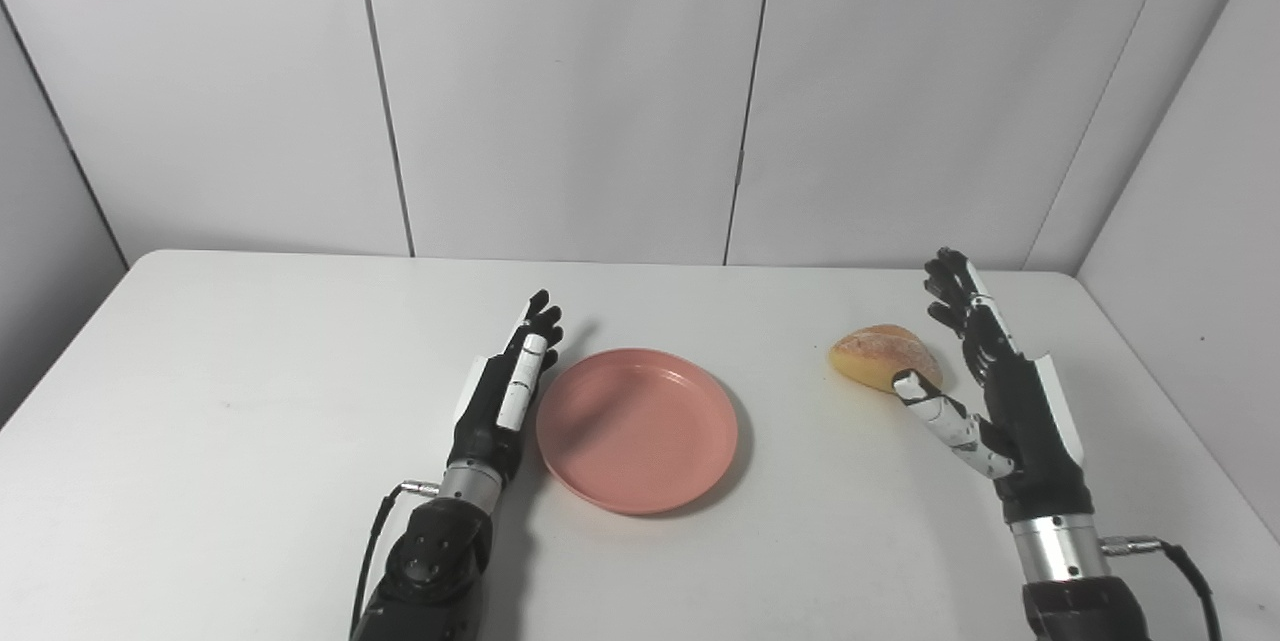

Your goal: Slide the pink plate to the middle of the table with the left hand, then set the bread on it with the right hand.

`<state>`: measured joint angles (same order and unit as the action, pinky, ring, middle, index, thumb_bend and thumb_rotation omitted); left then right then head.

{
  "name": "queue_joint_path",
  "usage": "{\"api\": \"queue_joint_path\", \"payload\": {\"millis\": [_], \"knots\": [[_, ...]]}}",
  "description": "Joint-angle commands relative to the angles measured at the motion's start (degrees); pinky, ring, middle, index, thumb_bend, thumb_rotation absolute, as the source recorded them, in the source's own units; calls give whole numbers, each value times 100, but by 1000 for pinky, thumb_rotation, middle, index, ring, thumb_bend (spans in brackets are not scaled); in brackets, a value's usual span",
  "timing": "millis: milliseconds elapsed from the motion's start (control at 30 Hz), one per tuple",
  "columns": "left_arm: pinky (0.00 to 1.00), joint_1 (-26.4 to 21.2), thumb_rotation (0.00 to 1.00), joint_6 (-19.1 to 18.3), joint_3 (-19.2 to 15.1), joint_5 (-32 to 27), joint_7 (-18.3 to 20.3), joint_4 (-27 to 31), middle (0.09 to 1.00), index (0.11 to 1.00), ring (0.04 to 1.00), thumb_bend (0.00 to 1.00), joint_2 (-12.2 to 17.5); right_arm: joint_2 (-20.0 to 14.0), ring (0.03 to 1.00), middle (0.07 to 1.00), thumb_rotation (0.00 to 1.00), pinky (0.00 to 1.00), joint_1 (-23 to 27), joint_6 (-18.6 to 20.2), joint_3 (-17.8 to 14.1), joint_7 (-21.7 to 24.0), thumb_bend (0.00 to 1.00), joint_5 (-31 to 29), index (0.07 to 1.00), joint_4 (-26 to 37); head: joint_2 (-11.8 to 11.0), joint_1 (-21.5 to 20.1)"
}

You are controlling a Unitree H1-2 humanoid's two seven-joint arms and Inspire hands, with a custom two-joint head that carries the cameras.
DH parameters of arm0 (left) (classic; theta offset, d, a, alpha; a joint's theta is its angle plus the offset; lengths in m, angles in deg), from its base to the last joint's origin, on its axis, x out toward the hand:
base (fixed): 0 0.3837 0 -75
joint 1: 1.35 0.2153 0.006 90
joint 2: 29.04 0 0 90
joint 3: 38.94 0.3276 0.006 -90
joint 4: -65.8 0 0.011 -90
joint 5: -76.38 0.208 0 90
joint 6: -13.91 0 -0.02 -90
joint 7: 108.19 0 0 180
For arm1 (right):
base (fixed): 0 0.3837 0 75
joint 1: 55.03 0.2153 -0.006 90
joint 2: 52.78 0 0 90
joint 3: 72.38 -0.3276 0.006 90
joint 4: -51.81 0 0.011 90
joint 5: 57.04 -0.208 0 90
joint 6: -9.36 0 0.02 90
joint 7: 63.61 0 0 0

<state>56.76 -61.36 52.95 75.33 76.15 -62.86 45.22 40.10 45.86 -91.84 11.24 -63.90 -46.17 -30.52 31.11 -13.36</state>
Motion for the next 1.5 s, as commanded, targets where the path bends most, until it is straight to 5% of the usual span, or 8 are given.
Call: {"api": "queue_joint_path", "payload": {"millis": [0, 367, 767, 1467], "knots": [[969, 139, 1000, 169, 7, 14, 9, -184, 972, 985, 965, 646, -1, -198, 907, 918, 749, 864, 378, 238, -48, -43, 709, 234, 933, 188, -9, -35], [961, 130, 1000, 264, -15, -7, 41, -253, 973, 982, 965, 642, 60, -800, 897, 903, 583, 873, 978, 711, 145, 408, 719, 418, 928, -226, -42, -161], [955, 185, 1000, 294, -23, -31, 114, -192, 973, 983, 968, 638, 105, -1498, 887, 911, 398, 816, 1776, 1171, 647, 936, 839, 1061, 926, -1304, -75, -221], [940, 198, 1000, 354, -98, -186, 289, -191, 979, 991, 970, 630, 111, -1961, 860, 901, 316, 744, 2575, 954, 1336, 991, 884, 1589, 908, -2989, -61, -289]]}}
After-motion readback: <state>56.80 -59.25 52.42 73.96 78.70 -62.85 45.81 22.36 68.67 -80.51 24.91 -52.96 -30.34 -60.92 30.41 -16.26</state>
